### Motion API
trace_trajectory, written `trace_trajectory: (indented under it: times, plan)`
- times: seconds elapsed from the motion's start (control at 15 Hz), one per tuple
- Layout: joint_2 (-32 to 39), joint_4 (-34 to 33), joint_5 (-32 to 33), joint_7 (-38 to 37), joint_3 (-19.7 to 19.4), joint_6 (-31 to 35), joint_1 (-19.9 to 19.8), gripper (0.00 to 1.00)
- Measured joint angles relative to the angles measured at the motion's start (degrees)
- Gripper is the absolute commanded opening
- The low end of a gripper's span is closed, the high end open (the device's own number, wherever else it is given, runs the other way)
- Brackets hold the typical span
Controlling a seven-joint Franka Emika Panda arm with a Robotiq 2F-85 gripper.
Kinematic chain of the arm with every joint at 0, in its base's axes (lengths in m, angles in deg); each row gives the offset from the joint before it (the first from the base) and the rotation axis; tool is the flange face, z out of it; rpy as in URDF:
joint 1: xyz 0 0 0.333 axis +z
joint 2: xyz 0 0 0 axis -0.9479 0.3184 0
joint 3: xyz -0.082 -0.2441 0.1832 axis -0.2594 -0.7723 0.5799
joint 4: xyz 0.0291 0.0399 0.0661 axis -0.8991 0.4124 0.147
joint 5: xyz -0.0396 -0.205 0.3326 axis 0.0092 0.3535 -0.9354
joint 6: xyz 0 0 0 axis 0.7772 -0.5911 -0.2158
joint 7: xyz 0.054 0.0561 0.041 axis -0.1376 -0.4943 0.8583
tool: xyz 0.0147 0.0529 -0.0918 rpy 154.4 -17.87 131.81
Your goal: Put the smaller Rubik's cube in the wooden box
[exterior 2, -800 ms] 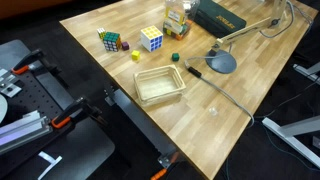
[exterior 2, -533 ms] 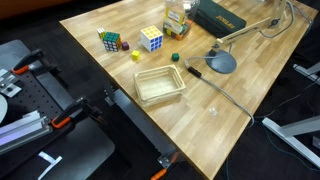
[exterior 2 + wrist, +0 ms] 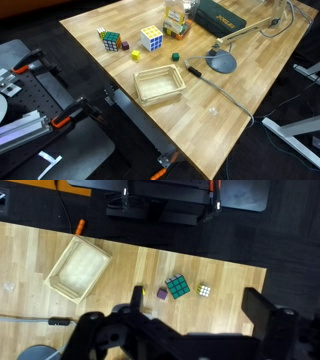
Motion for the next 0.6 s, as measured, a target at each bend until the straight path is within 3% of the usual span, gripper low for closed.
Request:
trace_trajectory:
  times: [0.33, 0.6]
  plan:
    - [10.1, -3.7, 1.6, 0.1, 4.6, 1.0, 2.0, 1.00]
    - [12.6, -5.4, 2.5, 0.5, 4.9, 1.1, 2.1, 1.00]
